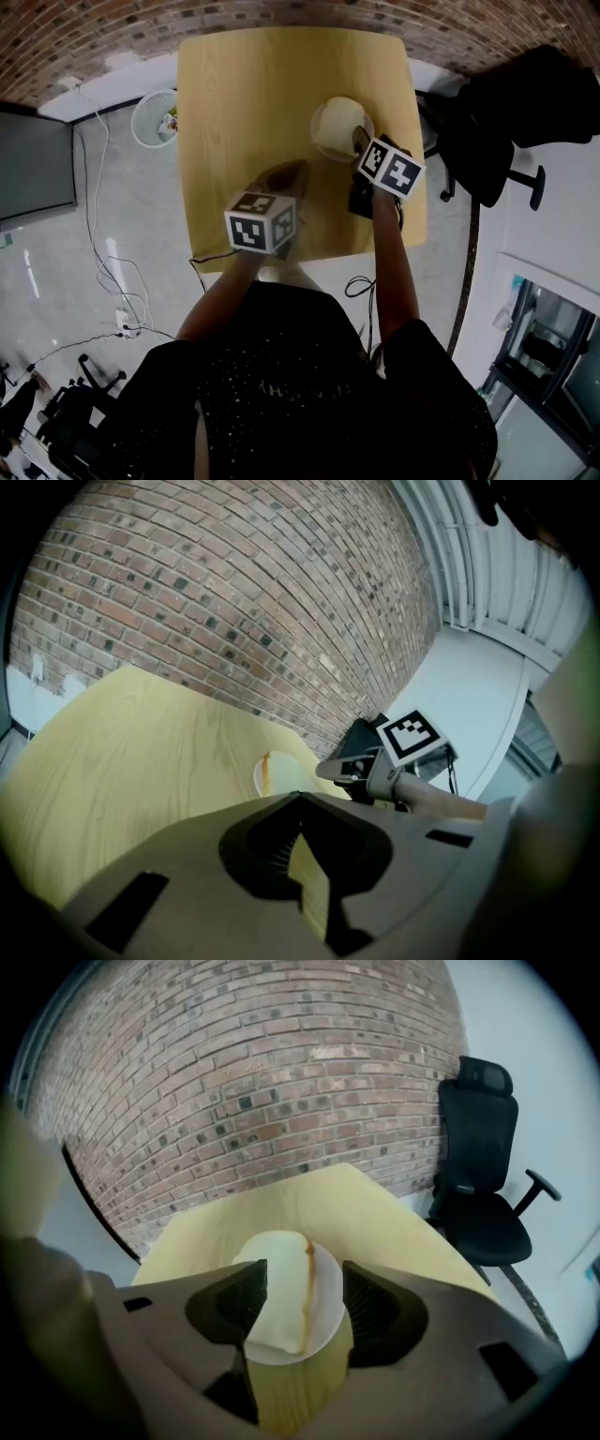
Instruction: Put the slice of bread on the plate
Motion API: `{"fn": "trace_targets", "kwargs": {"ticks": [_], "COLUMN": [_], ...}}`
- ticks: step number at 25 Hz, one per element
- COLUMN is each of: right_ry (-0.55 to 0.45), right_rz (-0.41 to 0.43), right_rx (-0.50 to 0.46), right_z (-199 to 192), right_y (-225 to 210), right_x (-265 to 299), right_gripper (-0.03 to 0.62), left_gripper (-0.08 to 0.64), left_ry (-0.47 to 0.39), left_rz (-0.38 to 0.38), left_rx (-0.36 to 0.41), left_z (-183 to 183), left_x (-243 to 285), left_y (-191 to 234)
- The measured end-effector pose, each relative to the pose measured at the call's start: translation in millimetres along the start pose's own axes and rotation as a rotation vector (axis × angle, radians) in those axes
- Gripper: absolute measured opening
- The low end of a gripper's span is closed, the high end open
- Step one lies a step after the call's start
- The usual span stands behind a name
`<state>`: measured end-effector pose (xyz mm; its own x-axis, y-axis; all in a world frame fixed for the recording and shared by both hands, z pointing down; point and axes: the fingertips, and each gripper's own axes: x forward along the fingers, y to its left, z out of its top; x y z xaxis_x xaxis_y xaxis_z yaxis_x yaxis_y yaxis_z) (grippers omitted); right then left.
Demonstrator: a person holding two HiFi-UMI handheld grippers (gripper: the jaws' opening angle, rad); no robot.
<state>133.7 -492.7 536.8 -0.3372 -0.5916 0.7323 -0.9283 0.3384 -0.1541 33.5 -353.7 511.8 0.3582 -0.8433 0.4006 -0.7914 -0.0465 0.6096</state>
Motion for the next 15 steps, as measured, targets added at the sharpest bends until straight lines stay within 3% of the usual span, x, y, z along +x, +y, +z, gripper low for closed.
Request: {"fn": "trace_targets", "kwargs": {"ticks": [3, 8, 10, 12, 15], "right_ry": [-0.053, -0.182, -0.238, -0.276, -0.299], "right_rz": [0.065, 0.320, 0.397, 0.421, 0.415], "right_rx": [0.024, 0.117, 0.180, 0.244, 0.223], "right_z": [0.7, -0.1, 2.5, 2.8, -0.7], "right_y": [4.8, 32.6, 42.8, 45.8, 51.7], "right_x": [-17.7, -63.3, -83.5, -99.0, -115.4], "right_gripper": [0.242, 0.239, 0.173, 0.048, 0.014], "left_gripper": [0.009, 0.009, 0.009, 0.009, 0.009], "left_ry": [-0.003, -0.024, -0.027, -0.030, -0.048], "left_rz": [0.003, -0.033, -0.035, -0.037, -0.039], "left_rx": [0.007, 0.035, 0.066, 0.098, 0.158], "left_z": [3.8, 16.2, 19.8, 24.0, 33.8], "left_x": [2.4, 7.1, 8.0, 9.1, 8.4], "left_y": [-0.6, -19.1, -26.3, -34.1, -47.6]}}
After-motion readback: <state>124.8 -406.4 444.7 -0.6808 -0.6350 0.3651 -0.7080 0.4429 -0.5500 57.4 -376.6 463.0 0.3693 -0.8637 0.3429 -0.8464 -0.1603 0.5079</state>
